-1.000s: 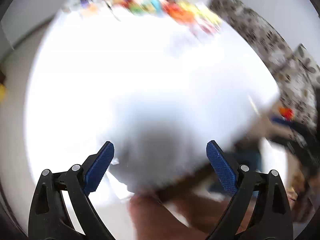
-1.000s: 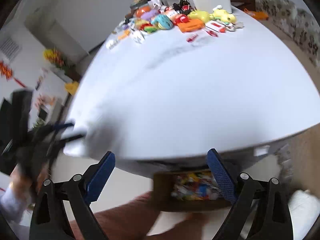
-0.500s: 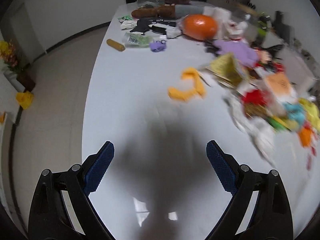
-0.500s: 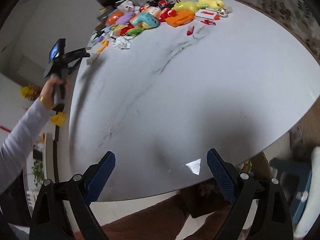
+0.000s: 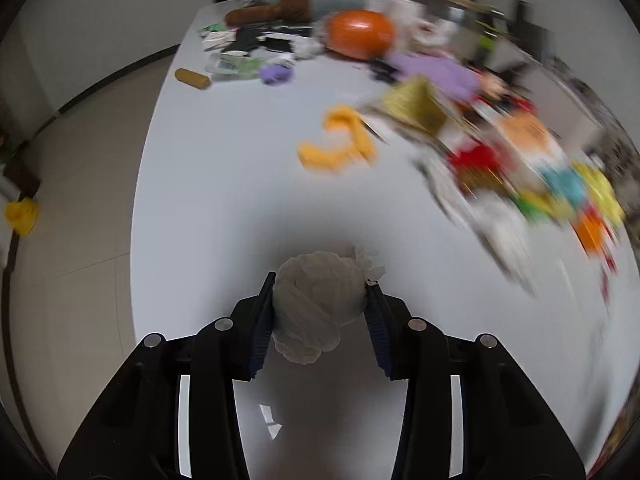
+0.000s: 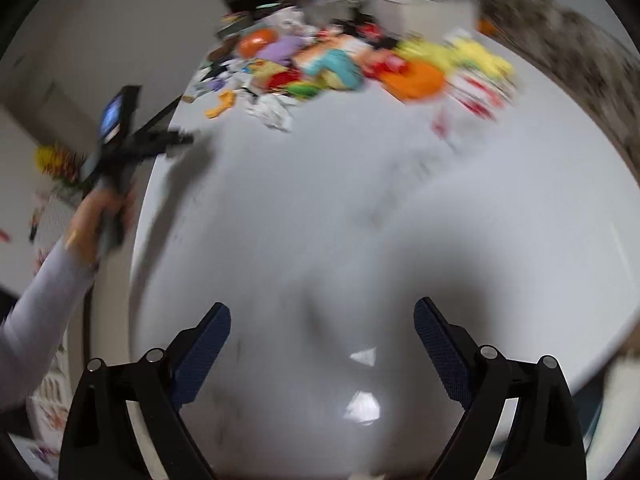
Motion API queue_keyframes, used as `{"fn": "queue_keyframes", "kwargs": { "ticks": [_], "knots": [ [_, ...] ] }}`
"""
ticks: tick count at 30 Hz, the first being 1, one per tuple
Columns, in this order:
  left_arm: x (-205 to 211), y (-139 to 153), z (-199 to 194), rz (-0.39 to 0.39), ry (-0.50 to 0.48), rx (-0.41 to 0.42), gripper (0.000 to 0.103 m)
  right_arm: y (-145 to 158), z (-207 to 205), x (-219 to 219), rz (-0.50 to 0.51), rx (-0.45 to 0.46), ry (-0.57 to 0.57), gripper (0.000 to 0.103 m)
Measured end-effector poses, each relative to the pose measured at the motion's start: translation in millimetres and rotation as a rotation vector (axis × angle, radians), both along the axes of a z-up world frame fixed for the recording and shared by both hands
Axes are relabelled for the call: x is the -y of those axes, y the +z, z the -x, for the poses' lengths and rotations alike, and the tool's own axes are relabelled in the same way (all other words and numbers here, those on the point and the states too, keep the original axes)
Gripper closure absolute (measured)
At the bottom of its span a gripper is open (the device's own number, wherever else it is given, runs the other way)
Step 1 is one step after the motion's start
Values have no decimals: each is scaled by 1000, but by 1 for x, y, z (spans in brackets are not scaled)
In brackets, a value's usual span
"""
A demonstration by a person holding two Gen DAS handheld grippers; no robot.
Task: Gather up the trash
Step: 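Grasp white crumpled tissue with left gripper while right gripper grasps white tissue, then carry both white tissues to the cardboard box and open both grippers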
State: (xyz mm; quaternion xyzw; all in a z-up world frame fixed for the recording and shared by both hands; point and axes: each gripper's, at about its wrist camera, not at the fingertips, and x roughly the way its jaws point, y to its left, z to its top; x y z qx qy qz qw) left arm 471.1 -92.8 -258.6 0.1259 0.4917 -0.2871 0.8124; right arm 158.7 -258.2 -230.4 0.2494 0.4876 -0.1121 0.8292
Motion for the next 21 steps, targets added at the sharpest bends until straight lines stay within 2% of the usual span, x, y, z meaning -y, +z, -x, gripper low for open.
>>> {"fn": "queue_keyframes", "kwargs": {
  "ticks": [4, 6, 11, 15, 16, 18, 19, 21],
  "knots": [
    [-40, -3, 71, 1, -84, -33, 62, -14, -83, 13, -29, 30, 63, 16],
    [-64, -6, 108, 12, -108, -78, 62, -21, -127, 20, -31, 38, 74, 17],
    [-101, -10, 158, 36, -91, -172, 62, -40, -233, 25, 78, -21, 93, 19],
    [-120, -9, 178, 45, -47, -205, 62, -59, -279, 28, 154, -96, 93, 38],
    [-124, -7, 181, 45, -38, -205, 62, -62, -285, 29, 178, -114, 87, 45],
    [-132, -4, 184, 49, -13, -205, 62, -60, -288, 29, 195, -120, 81, 74],
    [-137, -1, 186, 51, 5, -202, 62, -59, -286, 31, 163, -118, 78, 80],
    [-141, 5, 187, 52, 23, -182, 62, -49, -277, 33, 140, -85, 67, 80]
  ]
}}
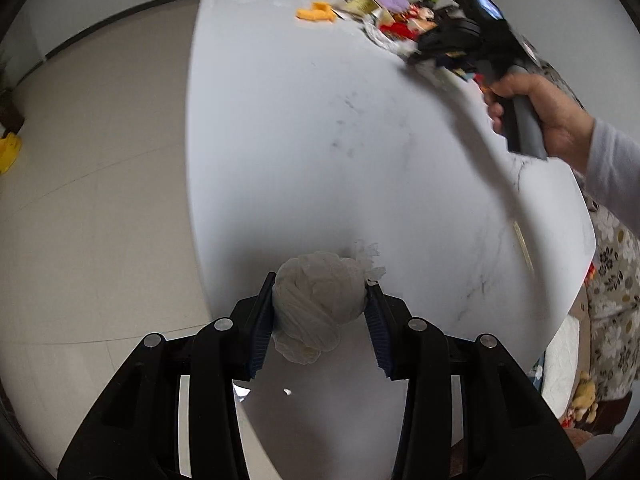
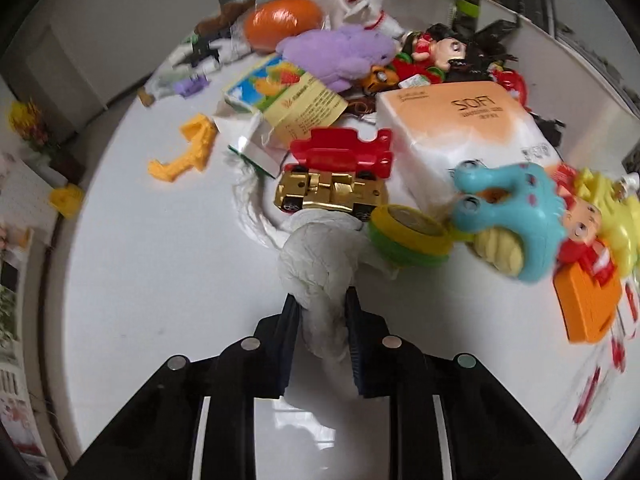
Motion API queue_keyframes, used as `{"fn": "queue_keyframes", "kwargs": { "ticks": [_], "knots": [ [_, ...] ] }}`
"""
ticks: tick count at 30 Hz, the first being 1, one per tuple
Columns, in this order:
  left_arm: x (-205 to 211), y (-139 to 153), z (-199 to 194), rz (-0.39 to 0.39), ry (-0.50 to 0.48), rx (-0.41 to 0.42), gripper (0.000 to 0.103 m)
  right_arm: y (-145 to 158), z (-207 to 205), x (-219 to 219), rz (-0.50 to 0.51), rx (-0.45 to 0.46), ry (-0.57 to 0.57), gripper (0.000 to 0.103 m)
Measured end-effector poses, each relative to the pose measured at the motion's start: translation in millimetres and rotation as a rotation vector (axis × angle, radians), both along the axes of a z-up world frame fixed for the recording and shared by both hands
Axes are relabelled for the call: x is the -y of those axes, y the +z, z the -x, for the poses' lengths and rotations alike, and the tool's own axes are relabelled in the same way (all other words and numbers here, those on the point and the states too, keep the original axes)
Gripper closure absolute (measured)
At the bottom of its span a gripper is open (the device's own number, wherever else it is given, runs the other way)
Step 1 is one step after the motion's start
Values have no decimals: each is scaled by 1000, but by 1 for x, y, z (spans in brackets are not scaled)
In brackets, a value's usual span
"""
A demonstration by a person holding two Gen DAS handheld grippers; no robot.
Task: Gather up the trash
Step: 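Carry both white tissues to the cardboard box and open both grippers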
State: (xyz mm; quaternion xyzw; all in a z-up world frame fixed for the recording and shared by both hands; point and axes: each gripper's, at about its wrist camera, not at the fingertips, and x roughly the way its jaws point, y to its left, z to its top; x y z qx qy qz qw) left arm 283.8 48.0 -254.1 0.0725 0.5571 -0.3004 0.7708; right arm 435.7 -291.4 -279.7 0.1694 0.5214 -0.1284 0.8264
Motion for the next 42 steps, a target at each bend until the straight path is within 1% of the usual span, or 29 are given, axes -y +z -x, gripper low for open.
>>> {"fn": "queue_keyframes", "kwargs": {
  "ticks": [2, 5, 8, 10, 12, 13, 14, 15, 16, 19, 20, 21, 23, 25, 26, 28, 29, 30, 31, 32, 33, 34, 35, 36, 37, 38, 40, 41, 42],
  "knots": [
    [-2, 8, 4, -3, 14, 23, 62, 12, 12, 0, -9, 34, 11, 80],
    [1, 18, 9, 3, 28, 54, 62, 36, 46, -2, -37, 98, 51, 80],
    [12, 31, 25, 12, 31, 87, 62, 63, 98, -3, -99, 180, 89, 80],
    [20, 38, 39, 23, 30, 104, 62, 78, 136, -6, -110, 212, 122, 80],
    [35, 44, 53, 31, 32, 113, 62, 93, 188, -9, -125, 241, 167, 80],
    [40, 46, 64, 39, 38, 109, 62, 96, 204, -11, -123, 247, 181, 80],
    [47, 46, 78, 56, 41, 100, 62, 101, 233, -11, -128, 255, 202, 80],
    [55, 47, 89, 69, 38, 91, 62, 104, 251, -11, -127, 258, 218, 80],
    [66, 46, 108, 79, 27, 82, 62, 109, 279, -12, -114, 265, 245, 80],
    [97, 41, 154, 76, -27, 53, 62, 107, 342, -14, -108, 252, 296, 79],
    [109, 34, 180, 63, -62, 30, 62, 105, 359, -16, -98, 239, 307, 79],
    [120, 28, 197, 59, -95, 8, 62, 98, 384, -16, -87, 214, 324, 78],
    [146, 4, 240, 36, -170, -52, 62, 82, 418, -16, -65, 166, 333, 78],
    [161, -23, 264, 19, -201, -112, 62, 56, 456, -8, -91, 110, 312, 78],
    [171, -48, 280, 18, -206, -168, 62, 35, 475, -2, -104, 66, 293, 78],
    [179, -83, 295, 7, -198, -225, 62, -1, 498, 5, -104, 6, 269, 78],
    [185, -111, 302, -19, -185, -259, 62, -26, 507, 10, -104, -36, 251, 78],
    [190, -137, 307, -48, -170, -290, 62, -44, 514, 12, -106, -64, 239, 78],
    [195, -170, 313, -96, -154, -313, 62, -65, 523, 15, -107, -90, 225, 78],
    [199, -192, 314, -126, -140, -328, 62, -86, 527, 18, -114, -116, 212, 78],
    [201, -212, 315, -151, -128, -344, 62, -118, 530, 23, -129, -158, 196, 78],
    [206, -233, 319, -176, -119, -368, 59, -135, 530, 25, -132, -178, 184, 78],
    [210, -260, 321, -211, -105, -390, 55, -165, 530, 28, -136, -212, 167, 74],
    [211, -277, 322, -232, -89, -395, 50, -182, 527, 31, -134, -235, 160, 64],
    [213, -299, 320, -253, -61, -409, 35, -203, 523, 34, -134, -265, 152, 53],
    [213, -313, 321, -268, -42, -420, 25, -223, 519, 37, -130, -305, 140, 35],
    [217, -339, 318, -294, -22, -455, 25, -259, 520, 44, -145, -380, 90, 33],
    [218, -352, 316, -312, -13, -477, 25, -271, 519, 48, -146, -402, 72, 33],
    [218, -359, 316, -316, -6, -486, 25, -280, 519, 53, -137, -420, 52, 33]
  ]
}}
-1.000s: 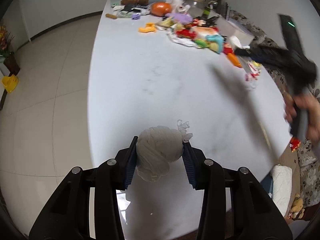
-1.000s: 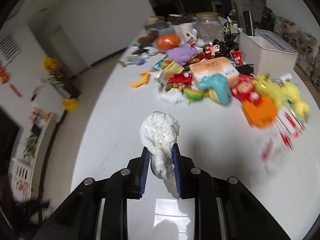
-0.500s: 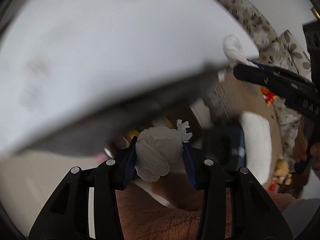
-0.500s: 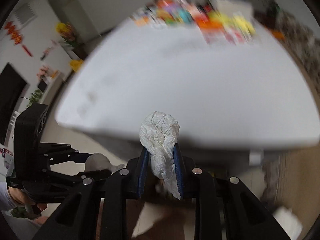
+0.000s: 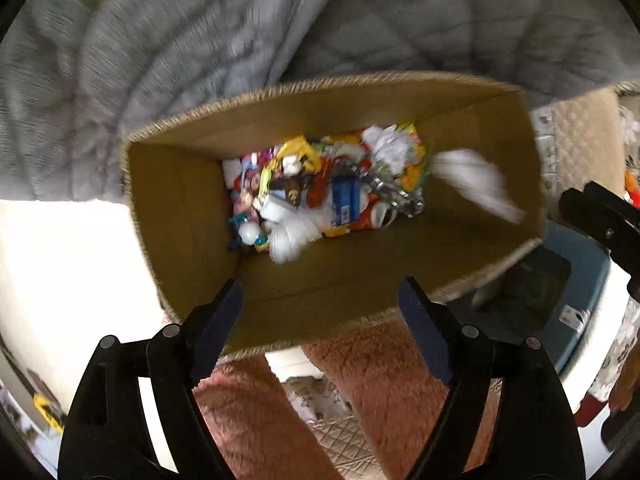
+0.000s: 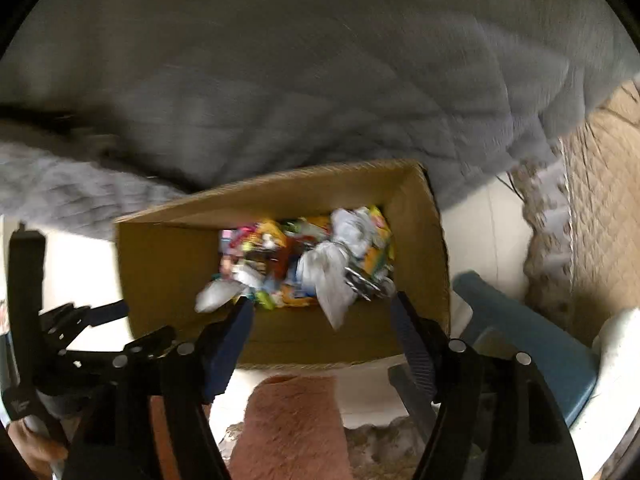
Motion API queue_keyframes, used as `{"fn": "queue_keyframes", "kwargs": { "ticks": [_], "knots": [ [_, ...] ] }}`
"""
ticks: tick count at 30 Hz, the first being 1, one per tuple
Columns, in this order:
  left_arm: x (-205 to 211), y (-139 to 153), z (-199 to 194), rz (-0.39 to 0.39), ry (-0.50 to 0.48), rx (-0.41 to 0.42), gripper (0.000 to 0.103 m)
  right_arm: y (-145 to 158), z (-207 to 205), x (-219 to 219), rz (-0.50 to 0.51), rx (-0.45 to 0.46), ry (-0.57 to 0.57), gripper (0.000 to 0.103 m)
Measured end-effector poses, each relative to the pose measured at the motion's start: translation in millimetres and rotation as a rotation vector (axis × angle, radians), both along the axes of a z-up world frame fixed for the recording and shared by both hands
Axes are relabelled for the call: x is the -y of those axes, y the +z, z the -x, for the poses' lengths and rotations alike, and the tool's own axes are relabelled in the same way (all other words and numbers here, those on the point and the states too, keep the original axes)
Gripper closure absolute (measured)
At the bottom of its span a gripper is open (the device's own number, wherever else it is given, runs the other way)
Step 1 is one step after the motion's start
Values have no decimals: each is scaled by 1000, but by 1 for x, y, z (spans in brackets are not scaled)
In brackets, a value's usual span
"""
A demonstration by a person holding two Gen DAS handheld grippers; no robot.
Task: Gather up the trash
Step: 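Carry both white tissues to the cardboard box and open both grippers, then move both open grippers back over the table toward the remaining toys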
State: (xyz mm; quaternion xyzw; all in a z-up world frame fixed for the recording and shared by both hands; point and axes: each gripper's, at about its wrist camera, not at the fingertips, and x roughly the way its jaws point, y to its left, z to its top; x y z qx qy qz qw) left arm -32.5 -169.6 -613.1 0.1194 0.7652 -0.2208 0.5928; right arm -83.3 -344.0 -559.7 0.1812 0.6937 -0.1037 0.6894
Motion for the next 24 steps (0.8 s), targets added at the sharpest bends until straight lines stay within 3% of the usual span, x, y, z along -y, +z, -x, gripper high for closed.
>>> {"fn": "queue_keyframes", "kwargs": {
  "ticks": [3, 7, 10, 13, 16, 17, 18, 21, 24],
  "knots": [
    [-1, -1, -2, -14, 8, 19, 25, -4, -1, 7, 15, -8, -17, 31],
    [-4, 32, -3, 3, -2, 55, 25, 29, 3, 7, 8, 21, -9, 30],
    [-8, 84, -3, 51, -15, 94, 25, 81, 6, 6, -8, 94, 2, 30],
    [-17, 174, -3, 153, -54, 168, 25, 154, 4, 1, -48, 228, 23, 28],
    [-30, 261, -10, 239, -76, 269, 23, 242, -7, -7, -80, 409, 57, 19],
    [-36, 287, -15, 261, -72, 315, 16, 265, -14, -8, -83, 465, 66, 12],
    [-39, 305, -20, 272, -66, 354, 14, 291, -25, -10, -70, 530, 75, 6],
    [-54, 358, -50, 284, -31, 500, 12, 340, -70, -13, -31, 659, 83, 5],
    [-69, 384, -91, 293, 23, 574, 12, 362, -136, -13, -12, 709, 63, 5]
  ]
}}
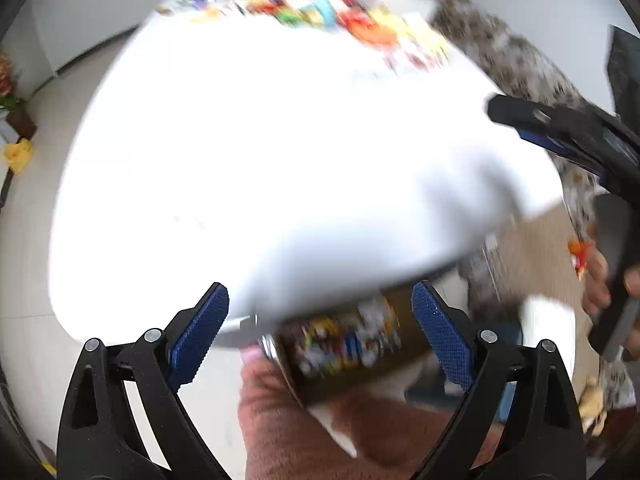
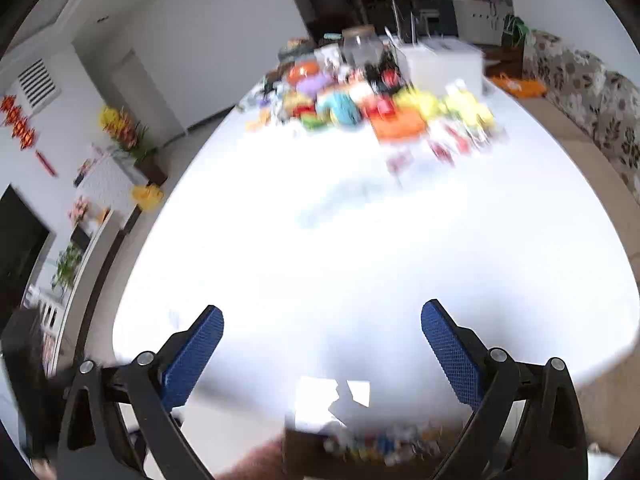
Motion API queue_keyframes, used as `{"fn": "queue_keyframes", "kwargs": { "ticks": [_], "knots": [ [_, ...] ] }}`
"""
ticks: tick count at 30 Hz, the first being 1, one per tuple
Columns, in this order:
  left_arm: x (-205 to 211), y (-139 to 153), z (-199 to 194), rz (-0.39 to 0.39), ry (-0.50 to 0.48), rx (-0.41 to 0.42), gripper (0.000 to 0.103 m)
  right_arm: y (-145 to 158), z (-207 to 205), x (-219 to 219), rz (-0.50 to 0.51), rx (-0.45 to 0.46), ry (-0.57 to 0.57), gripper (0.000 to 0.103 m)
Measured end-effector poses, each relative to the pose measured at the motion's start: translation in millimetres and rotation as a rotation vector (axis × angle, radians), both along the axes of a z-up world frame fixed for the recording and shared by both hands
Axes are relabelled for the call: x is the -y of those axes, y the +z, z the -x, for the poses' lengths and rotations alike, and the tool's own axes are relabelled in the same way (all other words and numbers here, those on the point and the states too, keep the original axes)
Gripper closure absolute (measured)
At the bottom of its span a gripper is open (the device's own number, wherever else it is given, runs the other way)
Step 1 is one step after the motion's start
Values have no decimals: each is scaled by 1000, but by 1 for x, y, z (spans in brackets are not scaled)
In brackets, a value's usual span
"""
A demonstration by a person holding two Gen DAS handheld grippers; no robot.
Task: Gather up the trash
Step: 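Move both open grippers back over the table toward the remaining toys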
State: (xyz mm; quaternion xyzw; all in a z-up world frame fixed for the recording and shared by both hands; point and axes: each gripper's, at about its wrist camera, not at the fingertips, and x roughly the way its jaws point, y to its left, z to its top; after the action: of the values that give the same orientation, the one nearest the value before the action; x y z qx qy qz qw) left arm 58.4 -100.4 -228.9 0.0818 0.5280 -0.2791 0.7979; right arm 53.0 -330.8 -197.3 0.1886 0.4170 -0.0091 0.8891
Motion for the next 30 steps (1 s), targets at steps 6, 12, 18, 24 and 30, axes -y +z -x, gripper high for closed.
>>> {"fn": "queue_keyframes", "kwargs": {
  "ticks": [6, 12, 18, 24, 30],
  "knots": [
    [-41, 6, -78, -1, 37, 7, 12, 5, -178, 8, 112, 16, -67, 6],
    [-100, -20, -138, -48, 113, -75, 12, -22, -319, 35, 221, -100, -186, 10],
    [-142, -42, -170, -80, 161, -137, 12, -69, -391, 48, 295, -302, -125, 26],
    [-133, -36, -199, -30, 125, -140, 12, -56, -368, 42, 227, -254, -131, 31],
    [-79, -28, -236, 22, 0, -90, 12, 3, -276, 34, 33, -72, -188, 32]
  ]
}}
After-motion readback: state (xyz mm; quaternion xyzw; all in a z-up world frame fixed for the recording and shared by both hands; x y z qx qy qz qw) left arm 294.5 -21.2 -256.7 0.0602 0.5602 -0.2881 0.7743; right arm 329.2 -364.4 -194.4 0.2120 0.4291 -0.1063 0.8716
